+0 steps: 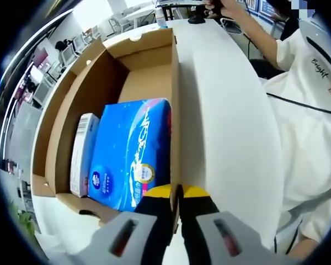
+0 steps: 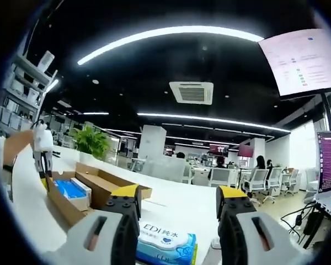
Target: Operate the shoe box by opening the lid, removing the specified soft item, and placing it in the target area until the item is outside and the box remains undamaged.
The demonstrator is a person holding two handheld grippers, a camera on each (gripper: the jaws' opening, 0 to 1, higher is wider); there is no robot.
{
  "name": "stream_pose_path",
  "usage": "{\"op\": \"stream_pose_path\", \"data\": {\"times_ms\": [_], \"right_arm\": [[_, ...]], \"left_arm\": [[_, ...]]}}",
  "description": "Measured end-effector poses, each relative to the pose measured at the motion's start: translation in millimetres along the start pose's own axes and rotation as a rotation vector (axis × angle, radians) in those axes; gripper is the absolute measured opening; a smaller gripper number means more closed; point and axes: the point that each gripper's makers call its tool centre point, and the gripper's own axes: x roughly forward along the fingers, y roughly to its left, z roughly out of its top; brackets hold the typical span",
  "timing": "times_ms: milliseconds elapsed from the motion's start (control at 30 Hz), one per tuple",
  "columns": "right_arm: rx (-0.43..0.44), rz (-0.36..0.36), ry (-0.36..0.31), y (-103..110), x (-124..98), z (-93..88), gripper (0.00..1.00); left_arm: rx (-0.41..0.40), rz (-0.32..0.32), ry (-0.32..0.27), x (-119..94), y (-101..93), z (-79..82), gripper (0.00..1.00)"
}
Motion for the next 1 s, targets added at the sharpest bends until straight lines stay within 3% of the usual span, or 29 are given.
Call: {"op": "stream_pose_path", "data": {"times_ms": [133,267,333,467,700,933,1000], "right_arm": [[0.019,0.021,-0.006,4,3,3.3,0.56],[-0.025,0.023,0.054,11,7,-9.1,0.51],[-0.051,-0.031,0.105,6,9,-18.9,0.43],[0.003,0.034,0.062,24,17,-13.0,0.41],[-0.078,0.17,0.055,69,31,-6.3,0.42],[-0.076,0.218,0.056,84,38,-0.2,0.41],[-0.035,0.251,0.053,92,41,2.2,0.41]], "left_arm": [[0.01,0.003,-0.005,0,-0.4,0.4,0.03],[0.011,0.0,-0.002,0,-0.8,0.2,0.03],[0.013,0.0,-0.003,0,-0.8,0.2,0.03],[0.015,0.003,-0.007,0,-0.7,0.1,0.03],[0.024,0.015,-0.008,-1,-1.3,0.3,0.03],[0.025,0.016,-0.012,-1,-0.7,0.1,0.03],[0.034,0.017,-0.013,-1,-0.7,0.1,0.03]]}}
